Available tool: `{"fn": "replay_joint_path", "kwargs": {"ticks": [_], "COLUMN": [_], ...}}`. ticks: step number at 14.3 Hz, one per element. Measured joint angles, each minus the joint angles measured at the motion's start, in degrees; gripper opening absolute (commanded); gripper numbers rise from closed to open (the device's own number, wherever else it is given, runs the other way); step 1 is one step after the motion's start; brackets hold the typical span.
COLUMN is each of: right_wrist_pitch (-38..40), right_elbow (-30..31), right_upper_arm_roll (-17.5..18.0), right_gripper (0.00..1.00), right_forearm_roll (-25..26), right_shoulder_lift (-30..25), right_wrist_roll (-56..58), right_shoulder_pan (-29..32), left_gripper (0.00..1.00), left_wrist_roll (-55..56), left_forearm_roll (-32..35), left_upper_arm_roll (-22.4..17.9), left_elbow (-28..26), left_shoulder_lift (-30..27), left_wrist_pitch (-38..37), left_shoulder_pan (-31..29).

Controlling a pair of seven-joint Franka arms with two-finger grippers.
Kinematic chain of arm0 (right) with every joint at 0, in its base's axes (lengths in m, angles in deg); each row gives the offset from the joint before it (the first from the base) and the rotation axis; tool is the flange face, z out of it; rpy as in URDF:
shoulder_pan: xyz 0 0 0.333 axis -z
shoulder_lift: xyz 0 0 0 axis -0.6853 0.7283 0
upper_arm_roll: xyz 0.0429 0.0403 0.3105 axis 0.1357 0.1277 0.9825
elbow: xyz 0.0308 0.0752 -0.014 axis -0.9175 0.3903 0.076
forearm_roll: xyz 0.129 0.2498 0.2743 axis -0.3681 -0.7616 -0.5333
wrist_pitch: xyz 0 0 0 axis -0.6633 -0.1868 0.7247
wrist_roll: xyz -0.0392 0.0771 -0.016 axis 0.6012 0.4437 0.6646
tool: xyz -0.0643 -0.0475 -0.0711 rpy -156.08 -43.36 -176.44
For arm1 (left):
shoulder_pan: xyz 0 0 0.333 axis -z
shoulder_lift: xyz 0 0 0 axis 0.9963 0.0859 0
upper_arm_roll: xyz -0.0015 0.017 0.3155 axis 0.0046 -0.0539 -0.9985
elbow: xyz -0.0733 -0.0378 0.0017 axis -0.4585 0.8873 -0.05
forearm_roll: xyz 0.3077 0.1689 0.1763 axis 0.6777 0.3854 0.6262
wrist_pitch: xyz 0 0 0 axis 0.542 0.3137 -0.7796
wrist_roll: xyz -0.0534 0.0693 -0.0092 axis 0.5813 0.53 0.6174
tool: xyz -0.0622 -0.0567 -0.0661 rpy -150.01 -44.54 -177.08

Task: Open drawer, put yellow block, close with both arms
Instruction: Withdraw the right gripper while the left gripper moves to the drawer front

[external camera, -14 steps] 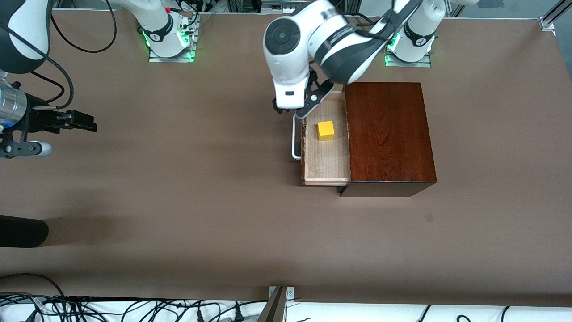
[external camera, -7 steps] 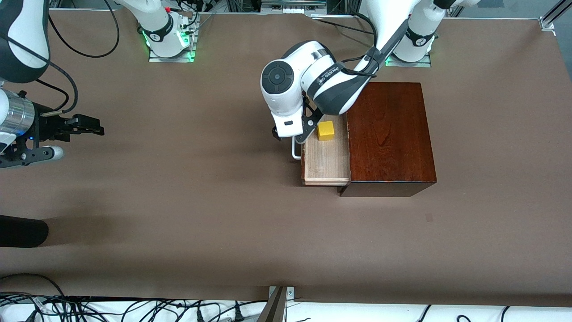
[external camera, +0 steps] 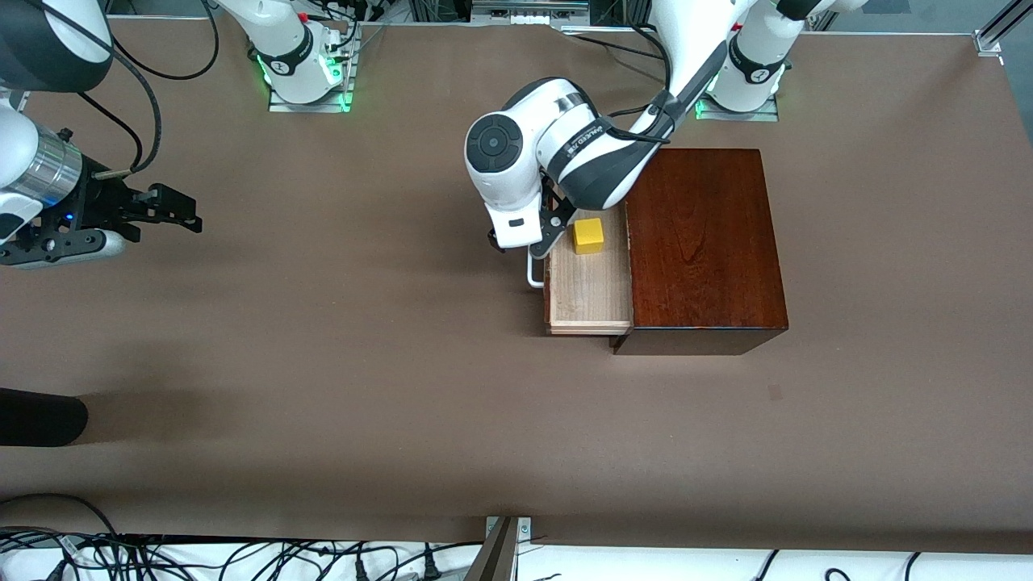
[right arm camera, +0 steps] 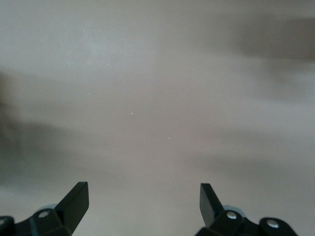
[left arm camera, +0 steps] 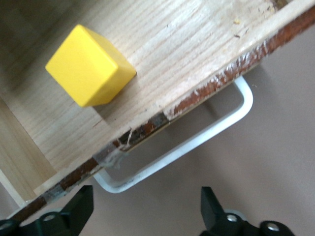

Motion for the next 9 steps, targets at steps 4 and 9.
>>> {"fn": "replay_joint_path", "kwargs": {"ticks": [4,9], "right_wrist_pitch": [-0.35,0.01], "right_elbow": [-0.80,-0.81], "right_upper_arm_roll": [0.02,-5.26], "right_gripper": [1.00,1.00], "right_forearm_roll": [0.00,0.00], "right_shoulder_lift": [0.29,0.61], "right_wrist_roll": [-0.13,-0.54], "right_shoulder_pan": [-1.72,-7.98], "left_gripper": [0.00,0.00], "left_wrist_roll": [0.00,2.51], "left_forearm_roll": [0.00,0.00], "left_upper_arm_roll": [0.02,-1.59], "left_elbow": [0.13,0.13], "left_shoulder_lift": [0.23,2.81], "left_wrist_pitch": [3.14,4.92], "left_shoulder_pan": [1.00,1.20]}}
